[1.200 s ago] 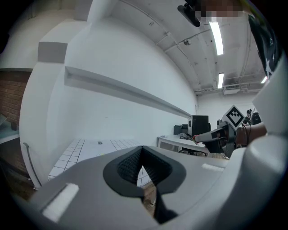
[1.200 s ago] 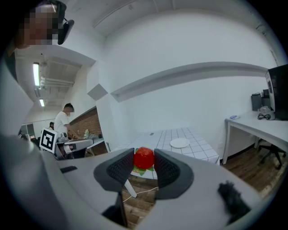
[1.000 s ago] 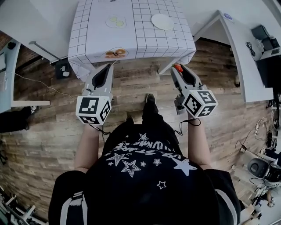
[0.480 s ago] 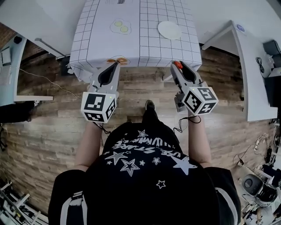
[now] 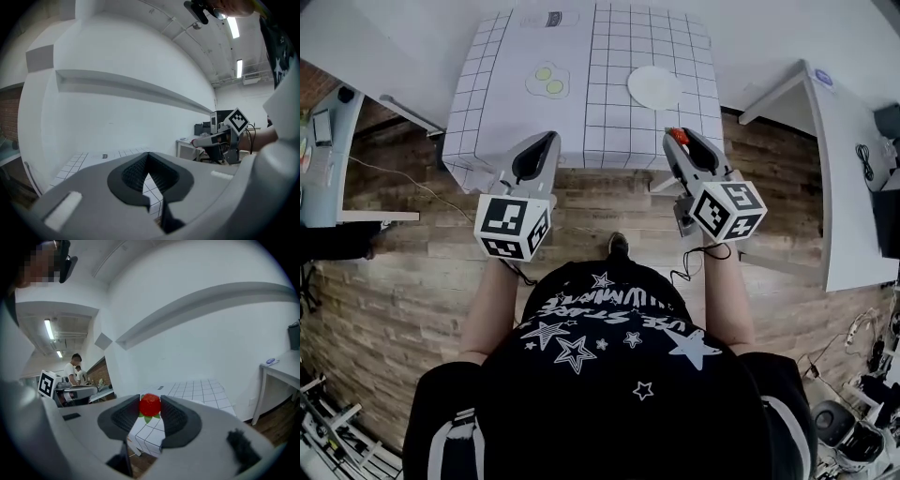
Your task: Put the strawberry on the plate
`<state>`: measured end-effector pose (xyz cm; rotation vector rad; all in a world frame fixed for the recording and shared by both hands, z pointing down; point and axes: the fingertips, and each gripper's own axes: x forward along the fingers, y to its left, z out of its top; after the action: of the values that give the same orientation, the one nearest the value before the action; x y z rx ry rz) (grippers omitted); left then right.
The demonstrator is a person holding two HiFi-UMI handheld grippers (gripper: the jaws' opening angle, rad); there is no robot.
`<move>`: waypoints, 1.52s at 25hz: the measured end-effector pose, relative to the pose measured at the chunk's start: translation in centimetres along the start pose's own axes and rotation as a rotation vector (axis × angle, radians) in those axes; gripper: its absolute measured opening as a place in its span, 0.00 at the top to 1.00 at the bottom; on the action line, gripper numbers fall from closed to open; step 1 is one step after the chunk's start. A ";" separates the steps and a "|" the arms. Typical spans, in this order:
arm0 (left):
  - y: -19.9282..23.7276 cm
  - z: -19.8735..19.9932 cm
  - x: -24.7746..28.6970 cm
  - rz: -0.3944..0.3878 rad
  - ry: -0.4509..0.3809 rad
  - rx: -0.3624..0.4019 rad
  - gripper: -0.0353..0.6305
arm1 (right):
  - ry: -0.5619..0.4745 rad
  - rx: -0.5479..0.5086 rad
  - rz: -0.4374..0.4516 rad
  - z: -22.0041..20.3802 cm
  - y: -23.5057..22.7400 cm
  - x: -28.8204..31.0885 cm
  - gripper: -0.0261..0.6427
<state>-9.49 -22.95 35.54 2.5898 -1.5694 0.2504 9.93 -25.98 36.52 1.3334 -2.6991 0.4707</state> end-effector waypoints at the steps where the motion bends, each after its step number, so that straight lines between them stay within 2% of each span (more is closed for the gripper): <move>1: -0.2 0.2 0.6 0.005 0.000 0.001 0.93 | 0.000 0.000 0.006 0.2 -0.7 0.2 0.74; 7: -1.0 0.7 3.7 0.044 0.009 0.011 0.93 | -0.004 -0.007 0.052 1.4 -4.2 1.6 0.74; 11: -1.7 0.9 4.8 0.055 -0.004 -0.010 0.93 | 0.003 0.000 0.067 1.7 -6.3 2.2 0.74; 18: -1.6 0.5 6.1 0.062 0.011 -0.017 0.93 | 0.059 0.003 0.102 0.2 -7.2 5.2 0.74; 21: -0.4 -0.1 7.2 0.058 0.026 -0.009 0.93 | 0.084 -0.003 0.073 -0.5 -8.2 6.9 0.74; 24: 1.4 -0.8 9.0 0.042 0.035 -0.034 0.93 | 0.119 -0.034 0.034 -1.4 -9.3 8.7 0.74; 27: 2.4 -1.7 11.6 -0.001 0.053 -0.065 0.93 | 0.175 -0.083 -0.002 -2.3 -10.1 10.1 0.74; 29: 3.2 -2.1 13.6 -0.035 0.072 -0.057 0.93 | 0.197 -0.097 -0.018 -2.6 -10.8 11.4 0.74; 34: 4.6 -2.6 18.2 -0.101 0.096 -0.042 0.93 | 0.231 -0.070 -0.063 -3.4 -13.2 14.6 0.74; 38: 5.9 -3.5 20.4 -0.118 0.124 -0.054 0.93 | 0.285 -0.055 -0.096 -5.3 -14.4 16.5 0.74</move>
<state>-5.70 -42.83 42.96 2.5601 -1.3593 0.3450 10.93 -45.01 48.50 1.2675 -2.3897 0.5281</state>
